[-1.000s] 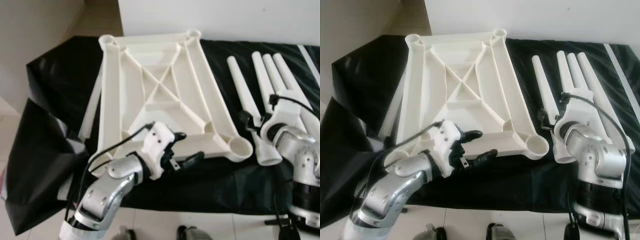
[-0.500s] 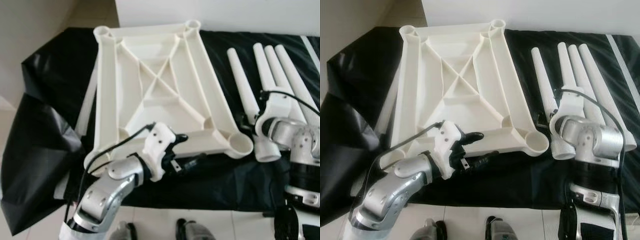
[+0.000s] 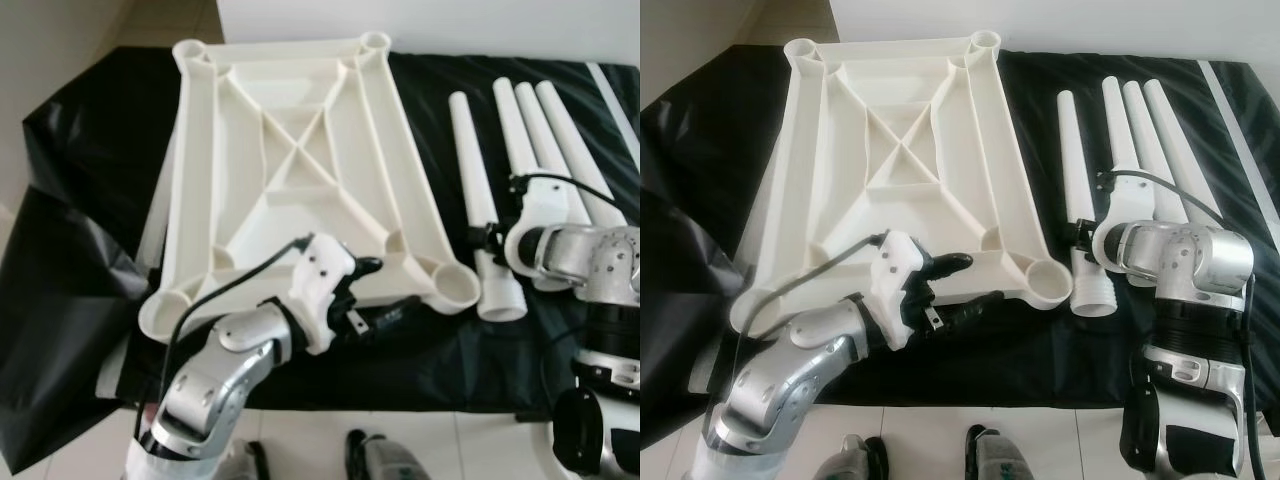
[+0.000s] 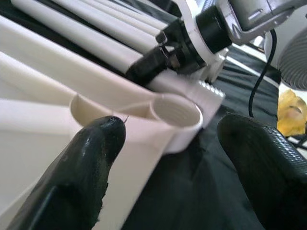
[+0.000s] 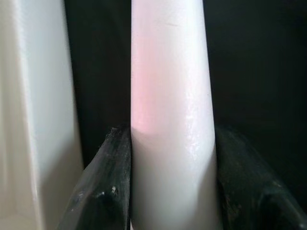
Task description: Building children table
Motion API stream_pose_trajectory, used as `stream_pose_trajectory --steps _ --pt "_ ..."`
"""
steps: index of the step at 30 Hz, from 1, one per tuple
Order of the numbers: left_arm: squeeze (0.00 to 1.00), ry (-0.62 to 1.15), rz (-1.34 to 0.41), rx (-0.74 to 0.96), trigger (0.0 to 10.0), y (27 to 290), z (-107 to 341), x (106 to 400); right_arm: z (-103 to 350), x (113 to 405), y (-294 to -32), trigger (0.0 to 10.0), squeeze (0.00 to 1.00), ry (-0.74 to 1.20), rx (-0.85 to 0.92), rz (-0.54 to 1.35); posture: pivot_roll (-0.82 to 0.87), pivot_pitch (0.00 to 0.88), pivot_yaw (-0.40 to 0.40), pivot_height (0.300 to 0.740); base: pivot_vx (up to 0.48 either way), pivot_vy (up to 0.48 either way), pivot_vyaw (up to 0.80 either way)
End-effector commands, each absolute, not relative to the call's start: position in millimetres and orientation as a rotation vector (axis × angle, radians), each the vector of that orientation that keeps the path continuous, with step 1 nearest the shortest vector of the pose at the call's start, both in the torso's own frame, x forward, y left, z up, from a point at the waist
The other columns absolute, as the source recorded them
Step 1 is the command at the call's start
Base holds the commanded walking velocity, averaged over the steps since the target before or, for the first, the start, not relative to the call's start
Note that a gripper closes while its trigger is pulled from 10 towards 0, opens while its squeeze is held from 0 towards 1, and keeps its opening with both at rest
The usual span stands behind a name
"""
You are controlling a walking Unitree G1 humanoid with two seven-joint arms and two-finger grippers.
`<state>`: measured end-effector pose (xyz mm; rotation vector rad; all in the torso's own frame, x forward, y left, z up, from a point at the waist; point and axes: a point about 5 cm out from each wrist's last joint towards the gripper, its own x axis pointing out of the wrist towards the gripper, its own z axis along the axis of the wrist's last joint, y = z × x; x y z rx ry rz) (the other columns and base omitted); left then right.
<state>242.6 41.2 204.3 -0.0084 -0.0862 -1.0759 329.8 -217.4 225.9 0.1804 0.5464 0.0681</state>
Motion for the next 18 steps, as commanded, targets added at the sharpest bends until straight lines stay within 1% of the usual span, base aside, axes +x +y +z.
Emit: stream_pose_trajectory --steps 1,2,3,5,6,8,9,10,11,13,14,16,17,18 --pt "0.0 -0.076 -1.012 -0.016 10.0 44 201 247 228 332 -211 0.0 0.0 0.54 0.2 0.129 -0.02 0.226 -0.035 0.74 0.0 0.0 0.0" --pt "0.0 -0.085 -0.999 -0.035 10.0 44 203 250 237 334 -211 3.9 0.0 0.453 0.196 0.141 -0.02 0.211 -0.041 0.74 0.0 0.0 0.0" --pt "0.0 -0.09 -0.99 -0.05 10.0 43 204 251 242 335 -210 3.9 0.0 0.394 0.192 0.151 -0.02 0.207 -0.042 0.74 0.0 0.0 0.0" --pt "0.0 -0.09 -0.99 -0.05 10.0 43 204 251 242 335 -210 3.9 0.0 0.394 0.192 0.151 -0.02 0.207 -0.042 0.74 0.0 0.0 0.0" --pt "0.0 -0.106 -0.97 -0.089 10.0 42 209 256 255 336 -211 10.0 0.0 0.273 0.212 0.162 -0.03 0.196 -0.044 0.74 0.0 0.0 0.0" --pt "0.0 -0.106 -0.97 -0.089 10.0 42 209 256 255 336 -211 10.0 0.0 0.273 0.212 0.162 -0.03 0.196 -0.044 0.74 0.0 0.0 0.0" --pt "0.0 -0.109 -0.963 -0.106 10.0 42 210 258 258 337 -211 10.0 0.0 0.234 0.211 0.152 -0.03 0.184 -0.045 0.74 0.0 0.0 0.0" --pt "0.0 -0.109 -0.963 -0.106 10.0 42 210 258 258 337 -211 10.0 0.0 0.234 0.211 0.152 -0.03 0.184 -0.045 0.74 0.0 0.0 0.0" --pt "0.0 -0.123 -0.957 -0.113 10.0 42 213 261 261 336 -213 10.0 0.0 0.172 0.172 0.118 -0.03 0.168 -0.042 0.74 0.0 0.0 0.0" --pt "0.0 -0.123 -0.957 -0.113 10.0 42 213 261 261 336 -213 10.0 0.0 0.172 0.172 0.118 -0.03 0.168 -0.042 0.74 0.0 0.0 0.0" --pt "0.0 -0.143 -0.939 -0.114 10.0 42 217 267 262 336 -219 10.0 0.0 0.112 0.129 0.046 -0.03 0.157 -0.041 0.74 0.0 0.0 0.0" --pt "0.0 -0.143 -0.939 -0.114 10.0 42 217 267 262 336 -219 10.0 0.0 0.112 0.129 0.046 -0.03 0.157 -0.041 0.74 0.0 0.0 0.0" --pt "0.0 -0.16 -0.915 -0.11 10.0 41 221 275 263 336 -223 10.0 0.0 0.06 0.118 -0.003 -0.03 0.125 -0.041 0.74 0.0 0.0 0.0" --pt "0.0 -0.16 -0.915 -0.11 10.0 41 221 275 263 336 -223 10.0 0.0 0.06 0.118 -0.003 -0.03 0.125 -0.041 0.74 0.0 0.0 0.0"
